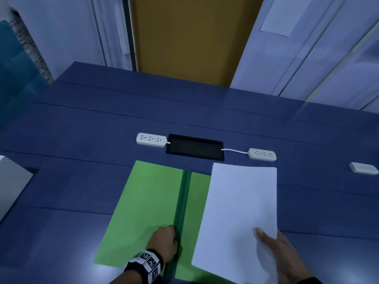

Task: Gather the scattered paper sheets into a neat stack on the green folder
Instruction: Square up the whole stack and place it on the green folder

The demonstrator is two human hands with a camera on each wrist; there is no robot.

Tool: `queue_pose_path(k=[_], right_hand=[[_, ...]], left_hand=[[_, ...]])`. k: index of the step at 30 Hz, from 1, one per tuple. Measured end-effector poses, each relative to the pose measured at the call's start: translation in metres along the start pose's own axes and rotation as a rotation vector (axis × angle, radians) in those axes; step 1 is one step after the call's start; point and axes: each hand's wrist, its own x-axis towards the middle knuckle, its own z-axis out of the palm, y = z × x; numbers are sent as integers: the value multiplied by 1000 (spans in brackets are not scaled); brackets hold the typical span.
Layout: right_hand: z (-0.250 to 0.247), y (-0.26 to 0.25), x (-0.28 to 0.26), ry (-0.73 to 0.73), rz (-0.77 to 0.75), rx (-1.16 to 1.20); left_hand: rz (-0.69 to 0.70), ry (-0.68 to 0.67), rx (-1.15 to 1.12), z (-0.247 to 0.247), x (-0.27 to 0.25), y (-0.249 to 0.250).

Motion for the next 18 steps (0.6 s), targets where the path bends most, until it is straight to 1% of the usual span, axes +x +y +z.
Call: queue_pose_path(k=[4,9,11,14,18], right_hand=[[-18,-6,6,-17,37,7],[-40,-5,19,-145,100,9],[-46,0,27,-199,122,23],[-52,9,43,-275,148,19],[-53,34,72,-339,224,12]], left_hand=[[-16,-65,32,15,1,26],[-16,-146,34,34,-3,55],[-57,-137,18,36,-6,62],[-121,-86,0,33,-6,63],[-115,-91,21,29,-5,58]])
